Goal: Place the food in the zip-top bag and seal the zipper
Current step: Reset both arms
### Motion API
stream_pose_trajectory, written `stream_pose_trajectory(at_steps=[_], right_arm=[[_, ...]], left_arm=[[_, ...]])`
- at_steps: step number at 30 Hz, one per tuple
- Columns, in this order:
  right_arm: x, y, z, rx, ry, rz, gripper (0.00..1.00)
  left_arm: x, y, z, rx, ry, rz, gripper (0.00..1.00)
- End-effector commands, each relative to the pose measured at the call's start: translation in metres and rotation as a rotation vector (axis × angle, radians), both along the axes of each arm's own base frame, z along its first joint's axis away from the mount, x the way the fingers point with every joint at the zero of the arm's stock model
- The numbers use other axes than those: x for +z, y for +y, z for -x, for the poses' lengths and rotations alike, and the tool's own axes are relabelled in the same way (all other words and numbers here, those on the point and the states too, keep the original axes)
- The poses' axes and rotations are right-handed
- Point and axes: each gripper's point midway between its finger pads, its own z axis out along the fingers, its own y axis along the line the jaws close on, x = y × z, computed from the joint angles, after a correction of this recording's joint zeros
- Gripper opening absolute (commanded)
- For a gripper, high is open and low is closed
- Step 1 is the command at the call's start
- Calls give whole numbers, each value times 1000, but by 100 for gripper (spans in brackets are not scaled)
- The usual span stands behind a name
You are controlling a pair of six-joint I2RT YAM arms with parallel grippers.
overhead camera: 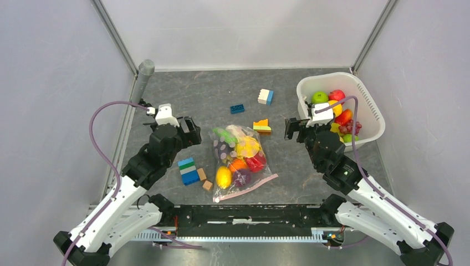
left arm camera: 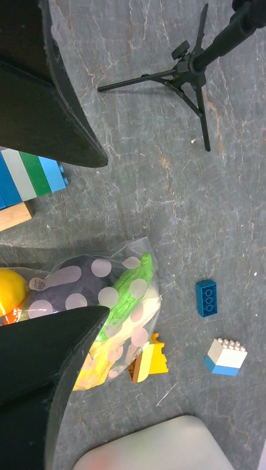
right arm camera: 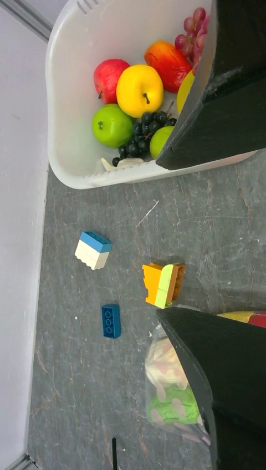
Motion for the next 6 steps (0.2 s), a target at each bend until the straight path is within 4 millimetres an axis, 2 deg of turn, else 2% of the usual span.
stream_pose_trajectory(at_steps=[1, 6], right_arm=[[8, 4, -2, 6, -17, -50, 98], [8, 7, -4, 8, -19, -52, 98]], left_arm=[[18, 9, -2, 65, -40, 33, 100], [21, 16, -2, 89, -48, 4, 100]])
